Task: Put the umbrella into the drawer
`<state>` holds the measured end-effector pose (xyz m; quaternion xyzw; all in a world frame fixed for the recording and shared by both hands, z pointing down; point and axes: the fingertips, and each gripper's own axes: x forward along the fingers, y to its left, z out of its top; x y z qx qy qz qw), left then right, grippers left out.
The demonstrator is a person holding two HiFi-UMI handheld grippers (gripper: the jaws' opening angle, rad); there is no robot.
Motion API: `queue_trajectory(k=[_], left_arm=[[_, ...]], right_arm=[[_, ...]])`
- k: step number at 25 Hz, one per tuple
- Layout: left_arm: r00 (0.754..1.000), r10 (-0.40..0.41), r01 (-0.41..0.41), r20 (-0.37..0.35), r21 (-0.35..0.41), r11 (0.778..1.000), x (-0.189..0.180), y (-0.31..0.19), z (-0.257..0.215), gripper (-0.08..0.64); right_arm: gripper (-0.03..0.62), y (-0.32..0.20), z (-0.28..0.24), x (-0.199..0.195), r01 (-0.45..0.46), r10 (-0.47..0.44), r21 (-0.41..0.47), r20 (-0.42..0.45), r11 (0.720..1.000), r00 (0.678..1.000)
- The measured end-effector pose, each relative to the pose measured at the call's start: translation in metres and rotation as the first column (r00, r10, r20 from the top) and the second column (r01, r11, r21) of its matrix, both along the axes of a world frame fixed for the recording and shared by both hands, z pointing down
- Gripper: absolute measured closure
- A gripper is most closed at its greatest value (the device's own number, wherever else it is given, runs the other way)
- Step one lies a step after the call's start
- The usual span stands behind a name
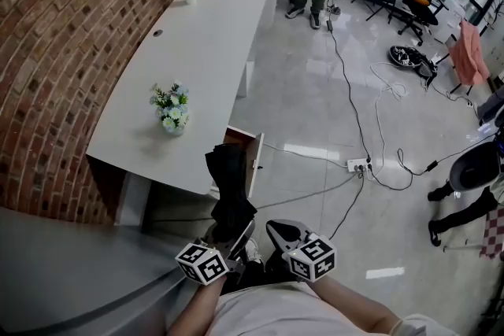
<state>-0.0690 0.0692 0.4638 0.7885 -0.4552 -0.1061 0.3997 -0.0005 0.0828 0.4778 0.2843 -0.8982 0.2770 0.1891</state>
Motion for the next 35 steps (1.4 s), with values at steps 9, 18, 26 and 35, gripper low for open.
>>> queue_trajectory(k=[9, 18, 26, 35], left_arm=[[1.000, -0.031, 0.030, 0.004, 0.026, 0.999, 0.009, -0.020, -0.015, 0.318], [0.990, -0.140, 0.140, -0.012, 0.012, 0.990, 0.029, -0.051, -0.019, 0.318], [0.977, -0.213, 0.211, -0.030, -0.057, 0.976, 0.043, -0.065, -0.002, 0.318], [0.965, -0.260, 0.255, -0.019, -0.132, 0.958, 0.049, -0.080, 0.027, 0.318]], right_arm=[[0.575, -0.039, -0.009, 0.011, 0.022, -0.022, 0.010, 0.018, 1.000, 1.000], [0.575, -0.088, -0.019, 0.023, 0.139, -0.140, 0.023, 0.023, 0.990, 0.990], [0.575, -0.107, -0.011, 0.029, 0.215, -0.215, -0.001, 0.019, 0.977, 0.977], [0.575, -0.123, -0.003, 0.029, 0.286, -0.286, -0.028, 0.020, 0.958, 0.958]])
